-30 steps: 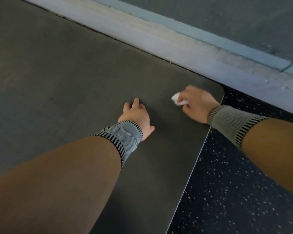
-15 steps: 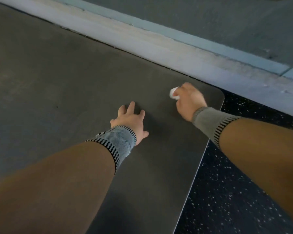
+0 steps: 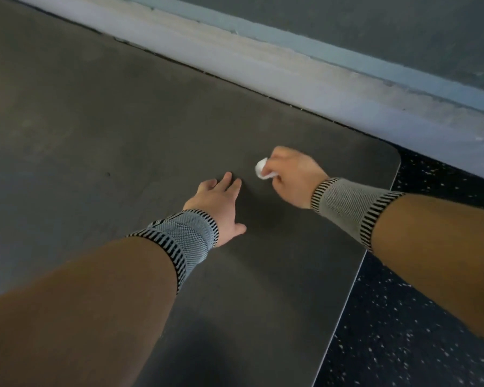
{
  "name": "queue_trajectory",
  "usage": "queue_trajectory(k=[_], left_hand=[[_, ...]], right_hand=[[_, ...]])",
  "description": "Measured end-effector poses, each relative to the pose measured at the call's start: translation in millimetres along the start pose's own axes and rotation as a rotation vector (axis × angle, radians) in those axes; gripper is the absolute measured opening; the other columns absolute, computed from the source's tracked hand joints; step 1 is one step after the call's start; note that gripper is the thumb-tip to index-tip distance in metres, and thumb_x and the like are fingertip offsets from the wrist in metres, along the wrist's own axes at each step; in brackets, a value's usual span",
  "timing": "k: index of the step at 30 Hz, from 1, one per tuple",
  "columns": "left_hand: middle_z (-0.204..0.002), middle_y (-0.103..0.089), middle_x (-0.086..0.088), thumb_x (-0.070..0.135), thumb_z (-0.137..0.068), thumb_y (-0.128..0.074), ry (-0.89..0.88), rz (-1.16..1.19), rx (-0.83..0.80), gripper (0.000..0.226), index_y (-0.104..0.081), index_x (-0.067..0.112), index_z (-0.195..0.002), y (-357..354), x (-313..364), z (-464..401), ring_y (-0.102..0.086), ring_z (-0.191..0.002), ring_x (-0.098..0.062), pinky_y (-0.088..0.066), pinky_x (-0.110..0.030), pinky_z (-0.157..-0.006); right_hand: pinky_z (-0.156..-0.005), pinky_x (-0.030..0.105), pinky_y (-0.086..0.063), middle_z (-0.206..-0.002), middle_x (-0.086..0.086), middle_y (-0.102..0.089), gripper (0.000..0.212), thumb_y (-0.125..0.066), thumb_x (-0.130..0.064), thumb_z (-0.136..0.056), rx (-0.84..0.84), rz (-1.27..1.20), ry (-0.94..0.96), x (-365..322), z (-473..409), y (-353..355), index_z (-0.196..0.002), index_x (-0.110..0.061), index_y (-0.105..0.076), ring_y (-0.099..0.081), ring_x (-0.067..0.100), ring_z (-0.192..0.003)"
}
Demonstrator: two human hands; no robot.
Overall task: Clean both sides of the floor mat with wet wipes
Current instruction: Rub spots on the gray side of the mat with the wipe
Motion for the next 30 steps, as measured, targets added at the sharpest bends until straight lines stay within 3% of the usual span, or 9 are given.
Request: queue_trajectory(k=[3, 7, 9, 11, 13, 18, 22, 25, 30], left_hand=[[-0.160, 0.010, 0.016, 0.055, -0.085, -0.062, 0.015, 0.014, 0.002, 0.100, 0.002, 0.024, -0.155, -1, -2, -1, -0.003, -0.147, -0.018, -0.031, -0.039, -0.114], [-0.160, 0.012, 0.010, 0.057, -0.080, -0.068, 0.072, 0.023, -0.007, 0.100, -0.004, 0.034, -0.154, 3, -6, -1, -0.004, -0.146, -0.024, -0.035, -0.046, -0.111], [-0.160, 0.014, 0.003, 0.061, -0.077, -0.068, 0.113, 0.031, -0.019, 0.101, -0.002, 0.042, -0.152, 1, -11, -1, 0.001, -0.147, -0.028, -0.032, -0.052, -0.112], [-0.161, 0.013, -0.001, 0.063, -0.077, -0.067, 0.119, 0.061, -0.032, 0.102, 0.001, 0.046, -0.150, -4, -15, -2, 0.005, -0.147, -0.030, -0.030, -0.052, -0.113], [-0.161, 0.012, -0.001, 0.066, -0.076, -0.066, 0.100, 0.076, -0.022, 0.102, 0.002, 0.047, -0.150, -5, -19, -3, 0.004, -0.147, -0.030, -0.030, -0.049, -0.112], [-0.161, 0.009, 0.001, 0.071, -0.073, -0.064, 0.067, 0.065, 0.019, 0.103, 0.001, 0.049, -0.149, -6, -22, -6, 0.001, -0.146, -0.029, -0.035, -0.045, -0.109], [-0.161, 0.012, 0.001, 0.070, -0.075, -0.063, 0.062, 0.076, 0.020, 0.102, 0.004, 0.048, -0.149, -8, -21, -5, 0.003, -0.147, -0.029, -0.034, -0.046, -0.110], [-0.161, 0.014, 0.001, 0.071, -0.075, -0.062, 0.060, 0.077, 0.027, 0.102, 0.005, 0.048, -0.149, -9, -22, -5, 0.004, -0.147, -0.029, -0.035, -0.047, -0.110], [-0.160, 0.016, 0.001, 0.070, -0.076, -0.061, 0.058, 0.072, 0.014, 0.101, 0.006, 0.048, -0.149, -10, -22, -3, 0.006, -0.147, -0.029, -0.037, -0.048, -0.108]], right_hand=[[-0.085, 0.035, -0.045, -0.105, 0.016, -0.059, 0.027, -0.056, -0.002, -0.083, 0.029, 0.059, 0.010, 11, -16, 9, -0.106, -0.010, -0.067, -0.059, 0.034, -0.096], [-0.088, 0.035, -0.043, -0.121, 0.016, -0.054, 0.038, -0.053, -0.005, -0.087, 0.198, 0.155, -0.516, 84, -33, 41, -0.125, -0.011, -0.051, -0.054, 0.033, -0.108], [-0.082, 0.036, -0.044, -0.111, 0.018, -0.054, 0.030, -0.050, -0.004, -0.086, 0.158, 0.169, -0.379, 53, -35, 26, -0.114, -0.010, -0.058, -0.055, 0.035, -0.100], [-0.076, 0.035, -0.046, -0.098, 0.014, -0.052, 0.028, -0.050, -0.002, -0.082, 0.035, 0.104, -0.052, 2, -20, -3, -0.105, -0.012, -0.063, -0.056, 0.033, -0.087], [-0.076, 0.034, -0.046, -0.097, 0.014, -0.054, 0.032, -0.053, 0.001, -0.082, -0.093, 0.083, 0.138, -20, -8, -17, -0.109, -0.012, -0.065, -0.056, 0.031, -0.085], [-0.085, 0.032, -0.041, -0.122, 0.015, -0.050, 0.037, -0.047, -0.009, -0.092, 0.039, 0.357, -0.379, 72, -57, 36, -0.129, -0.011, -0.050, -0.050, 0.032, -0.105], [-0.076, 0.032, -0.043, -0.104, 0.013, -0.052, 0.033, -0.049, -0.003, -0.086, -0.034, 0.167, -0.022, 2, -38, 0, -0.114, -0.014, -0.061, -0.056, 0.031, -0.092], [-0.083, 0.037, -0.045, -0.101, 0.016, -0.055, 0.031, -0.048, -0.008, -0.090, -0.089, 0.042, 0.149, -22, -25, -11, -0.116, -0.007, -0.064, -0.055, 0.030, -0.093], [-0.090, 0.036, -0.041, -0.120, 0.018, -0.052, 0.036, -0.049, -0.008, -0.090, 0.113, 0.235, -0.401, 68, -74, 29, -0.126, -0.007, -0.053, -0.050, 0.034, -0.109]])
Point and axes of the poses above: each hand's wrist, its own z-axis away from the middle knuckle, its own y-axis out of the back of the hand, x = y × z, the point moved 10 cm from there along -z, towards the middle knuckle
